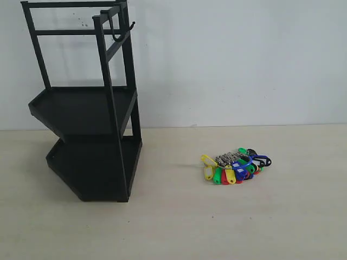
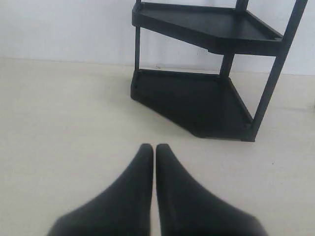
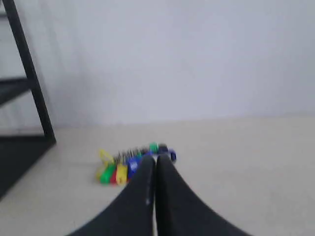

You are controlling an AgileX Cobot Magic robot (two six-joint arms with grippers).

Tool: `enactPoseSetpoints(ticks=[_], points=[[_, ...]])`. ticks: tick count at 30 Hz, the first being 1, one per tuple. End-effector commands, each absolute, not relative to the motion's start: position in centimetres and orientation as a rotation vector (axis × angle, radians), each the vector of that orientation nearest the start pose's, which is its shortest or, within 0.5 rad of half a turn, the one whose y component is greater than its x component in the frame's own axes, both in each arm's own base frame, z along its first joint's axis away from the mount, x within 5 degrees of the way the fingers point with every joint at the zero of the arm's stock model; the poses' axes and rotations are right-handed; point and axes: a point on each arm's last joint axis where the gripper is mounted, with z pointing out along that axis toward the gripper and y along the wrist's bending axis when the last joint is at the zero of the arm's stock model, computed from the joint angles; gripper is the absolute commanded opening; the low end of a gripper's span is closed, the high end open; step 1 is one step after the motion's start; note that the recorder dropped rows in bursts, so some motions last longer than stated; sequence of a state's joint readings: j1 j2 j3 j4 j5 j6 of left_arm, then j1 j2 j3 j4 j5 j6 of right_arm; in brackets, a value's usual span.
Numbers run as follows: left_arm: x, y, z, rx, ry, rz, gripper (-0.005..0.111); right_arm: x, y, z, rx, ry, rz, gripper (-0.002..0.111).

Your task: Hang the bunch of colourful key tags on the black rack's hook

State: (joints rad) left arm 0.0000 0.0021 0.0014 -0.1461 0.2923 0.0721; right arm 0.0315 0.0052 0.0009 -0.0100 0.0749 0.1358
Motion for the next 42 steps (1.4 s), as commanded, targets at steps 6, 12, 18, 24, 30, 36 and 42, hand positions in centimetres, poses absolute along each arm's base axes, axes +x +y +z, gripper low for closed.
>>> enactPoseSetpoints(ticks=[6, 12, 18, 24, 30, 36, 42], points=[[5.5, -0.4, 18.8, -0.024, 1.766, -0.079, 0.004, 5.0, 0.2, 23.8, 0.052, 1.198, 0.134, 0.0], [5.5, -0.4, 18.8, -0.024, 1.766, -0.079, 0.004, 2.6, 0.1, 27.3, 0.031, 0.734, 0.157, 0.0], [5.5, -0.4, 18.8, -0.024, 1.766, -0.079, 0.004, 0.3, 0.1, 32.0, 0.033, 0.546, 0.203, 0.0], [5.5, -0.4, 18.8, -0.024, 1.766, -0.079, 0.004, 3.4, 0.1, 36.4, 0.055, 1.158, 0.139, 0.0], [5.5, -0.4, 18.8, -0.024, 1.766, -0.079, 0.004, 10.5, 0.5, 34.9, 0.195, 1.814, 0.22, 0.0], [5.5, -0.4, 18.8, -0.024, 1.766, -0.079, 0.004, 19.1, 1.8, 28.2, 0.295, 2.256, 0.351, 0.0], [5.5, -0.4, 18.8, -0.024, 1.766, -0.079, 0.004, 25.9, 3.6, 24.1, 0.26, 2.422, 0.551, 0.0]])
